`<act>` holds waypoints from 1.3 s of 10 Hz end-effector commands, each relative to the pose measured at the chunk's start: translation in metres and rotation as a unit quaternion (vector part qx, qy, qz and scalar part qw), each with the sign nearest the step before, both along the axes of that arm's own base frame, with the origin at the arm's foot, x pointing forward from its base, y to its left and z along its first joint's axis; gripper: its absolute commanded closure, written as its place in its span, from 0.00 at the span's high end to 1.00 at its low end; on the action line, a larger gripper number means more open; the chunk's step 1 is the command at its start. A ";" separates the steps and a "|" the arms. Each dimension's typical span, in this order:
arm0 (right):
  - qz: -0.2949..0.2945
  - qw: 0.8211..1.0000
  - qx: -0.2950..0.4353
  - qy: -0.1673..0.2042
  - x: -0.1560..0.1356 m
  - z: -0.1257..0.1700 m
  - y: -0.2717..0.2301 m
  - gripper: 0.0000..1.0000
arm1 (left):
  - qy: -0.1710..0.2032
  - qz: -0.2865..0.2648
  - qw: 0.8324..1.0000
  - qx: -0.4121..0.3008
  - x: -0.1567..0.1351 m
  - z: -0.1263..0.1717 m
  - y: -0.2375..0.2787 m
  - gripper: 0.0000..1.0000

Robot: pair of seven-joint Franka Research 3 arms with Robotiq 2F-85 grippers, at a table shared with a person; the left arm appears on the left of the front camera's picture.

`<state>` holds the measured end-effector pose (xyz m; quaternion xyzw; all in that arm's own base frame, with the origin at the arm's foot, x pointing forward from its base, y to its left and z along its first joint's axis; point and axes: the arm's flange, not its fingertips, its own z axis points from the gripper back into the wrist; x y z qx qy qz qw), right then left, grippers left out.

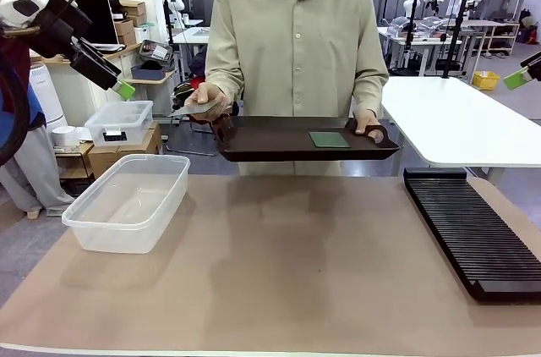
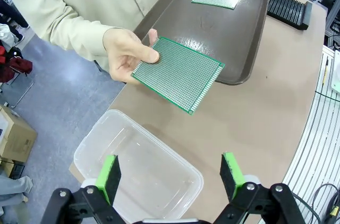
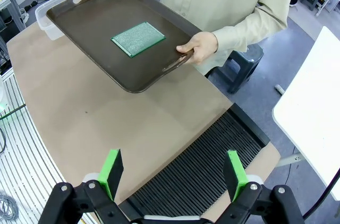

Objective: Sort PCBs into racks and boxes based on the side picked up.
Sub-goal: Pick up the Blank PCB handed by the Human.

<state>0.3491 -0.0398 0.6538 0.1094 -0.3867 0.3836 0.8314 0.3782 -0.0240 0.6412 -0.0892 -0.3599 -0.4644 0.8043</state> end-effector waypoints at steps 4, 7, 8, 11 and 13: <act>0.004 1.000 0.003 0.002 0.000 -0.001 0.001 1.00 | 0.002 -0.003 1.000 -0.004 -0.001 0.000 0.001 1.00; 0.004 1.000 0.003 0.002 0.000 -0.001 0.001 1.00 | 0.067 0.010 0.997 -0.033 0.013 -0.001 -0.006 1.00; 0.004 1.000 0.003 0.002 0.000 -0.001 0.001 1.00 | 0.111 0.030 0.992 -0.050 0.024 0.003 0.010 1.00; 0.004 1.000 0.003 0.002 0.000 -0.001 0.001 1.00 | 0.207 0.065 0.968 -0.123 0.034 0.007 0.019 1.00; 0.004 1.000 0.003 0.002 0.000 -0.001 0.001 1.00 | 0.281 0.091 0.939 -0.174 0.053 0.002 0.022 1.00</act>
